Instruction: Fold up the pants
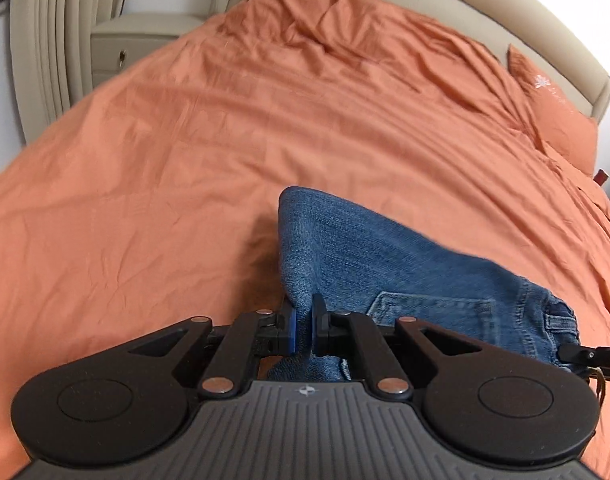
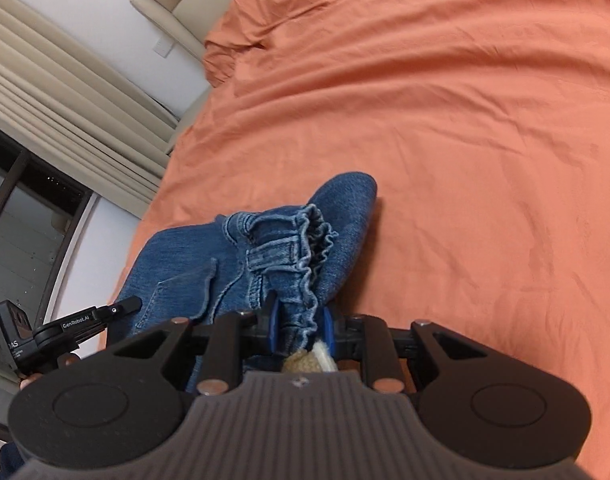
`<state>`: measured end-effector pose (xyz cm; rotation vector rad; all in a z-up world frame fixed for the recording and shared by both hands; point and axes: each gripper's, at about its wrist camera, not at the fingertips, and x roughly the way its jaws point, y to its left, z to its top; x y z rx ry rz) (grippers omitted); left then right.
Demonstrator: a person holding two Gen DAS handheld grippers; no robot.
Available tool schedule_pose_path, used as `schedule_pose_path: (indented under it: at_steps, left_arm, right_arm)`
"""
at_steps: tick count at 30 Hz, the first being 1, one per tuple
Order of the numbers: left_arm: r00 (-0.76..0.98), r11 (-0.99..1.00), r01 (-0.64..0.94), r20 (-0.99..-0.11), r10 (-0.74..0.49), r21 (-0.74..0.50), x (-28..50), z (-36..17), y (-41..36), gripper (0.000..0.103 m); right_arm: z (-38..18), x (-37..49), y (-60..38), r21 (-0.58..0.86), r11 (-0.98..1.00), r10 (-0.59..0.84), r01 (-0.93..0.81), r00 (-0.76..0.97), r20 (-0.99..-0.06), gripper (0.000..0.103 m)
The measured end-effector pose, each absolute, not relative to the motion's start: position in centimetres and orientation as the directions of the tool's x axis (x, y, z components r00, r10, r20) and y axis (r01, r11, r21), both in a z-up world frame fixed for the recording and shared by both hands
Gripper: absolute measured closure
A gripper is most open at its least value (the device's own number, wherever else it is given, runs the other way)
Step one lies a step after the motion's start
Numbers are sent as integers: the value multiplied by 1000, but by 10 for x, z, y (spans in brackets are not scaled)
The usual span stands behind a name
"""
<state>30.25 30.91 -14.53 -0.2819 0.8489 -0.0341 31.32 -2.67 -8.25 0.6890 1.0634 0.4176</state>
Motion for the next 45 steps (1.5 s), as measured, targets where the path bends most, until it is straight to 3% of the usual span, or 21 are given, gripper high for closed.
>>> schedule_pose_path:
  at_steps: [9,11,13,15,18,22,27,37,41,45]
  left_arm:
    - [620,979,-104,-781,-75,-176,299,-160,323,81]
    - [609,986,-114,-793,-28,-122,293,-153,323,83]
    - [578,991,-133,-812,79,2,286,-146,319,94]
    - [565,989,-135,-815,127,61,275,-140,323,94]
    - [613,990,-141,-786,77,-13,244,-119,330,93]
    - [689,992,-95,-725,3,-85,207,-97,317,93]
    - [716,998,-51,-698,7,-44,187,-103,286,88]
    - [654,997,-78,-755,38,-18,187,-166,280,86]
    - [643,996,-88,-764,48,-11,188,-162,280,86]
    - [659,994,-109,-748,83,14,182,-136,275,78]
  right_arm:
    - [-106,316,-28,684,729,613,17,428,-664,80]
    - [-100,314,-27,665,747,597,12,429,-678,73]
    - [-90,312,-24,623,782,561,-3,438,-702,68]
    - [-76,304,-25,570,822,515,-23,459,-724,67]
    - [-51,286,-28,460,886,421,-58,517,-746,67]
    - [-19,254,-20,398,901,416,-172,600,-683,67]
    - [-18,224,16,293,907,420,-302,604,-677,68]
    - [-81,224,17,329,919,395,-219,523,-755,66]
    - [-81,231,19,326,920,393,-219,508,-767,64]
    - [-61,232,12,341,915,403,-215,510,-760,62]
